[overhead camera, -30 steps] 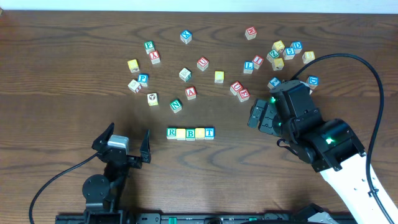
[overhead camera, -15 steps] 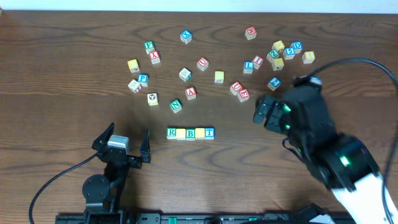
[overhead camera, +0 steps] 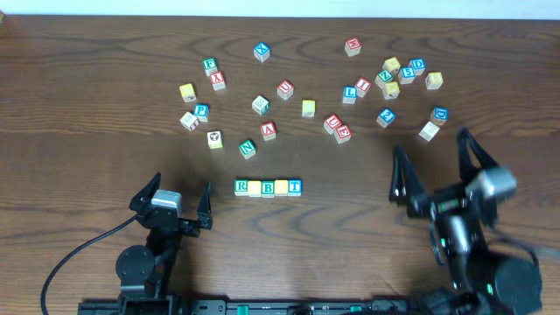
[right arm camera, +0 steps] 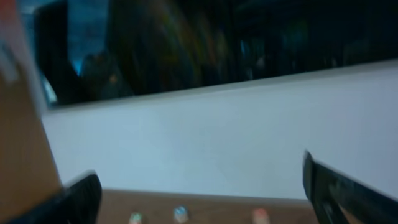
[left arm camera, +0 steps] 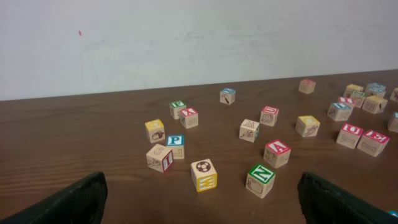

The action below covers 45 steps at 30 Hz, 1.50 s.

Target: Spell out ROBOT

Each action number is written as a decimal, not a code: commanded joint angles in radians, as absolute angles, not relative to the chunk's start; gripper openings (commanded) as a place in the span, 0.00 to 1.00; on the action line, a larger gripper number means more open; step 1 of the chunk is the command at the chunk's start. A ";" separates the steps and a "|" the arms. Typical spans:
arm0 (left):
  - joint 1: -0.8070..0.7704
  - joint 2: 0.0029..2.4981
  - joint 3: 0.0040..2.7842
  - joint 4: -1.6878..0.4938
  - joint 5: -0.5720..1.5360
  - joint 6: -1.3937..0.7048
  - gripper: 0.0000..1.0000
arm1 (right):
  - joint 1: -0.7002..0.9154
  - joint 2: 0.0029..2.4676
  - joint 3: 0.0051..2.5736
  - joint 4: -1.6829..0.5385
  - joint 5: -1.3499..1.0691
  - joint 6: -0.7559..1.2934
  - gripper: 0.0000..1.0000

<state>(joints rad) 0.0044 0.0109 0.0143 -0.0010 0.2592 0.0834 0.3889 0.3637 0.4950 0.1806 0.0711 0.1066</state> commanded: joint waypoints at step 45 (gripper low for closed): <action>0.001 0.004 0.004 -0.048 0.276 0.089 0.96 | 0.261 0.006 0.006 -0.070 -0.089 -0.195 0.99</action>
<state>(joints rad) 0.0044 0.0109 0.0154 -0.0029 0.2596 0.0834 0.2695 0.0128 0.0063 -0.0643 -0.0975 -0.2173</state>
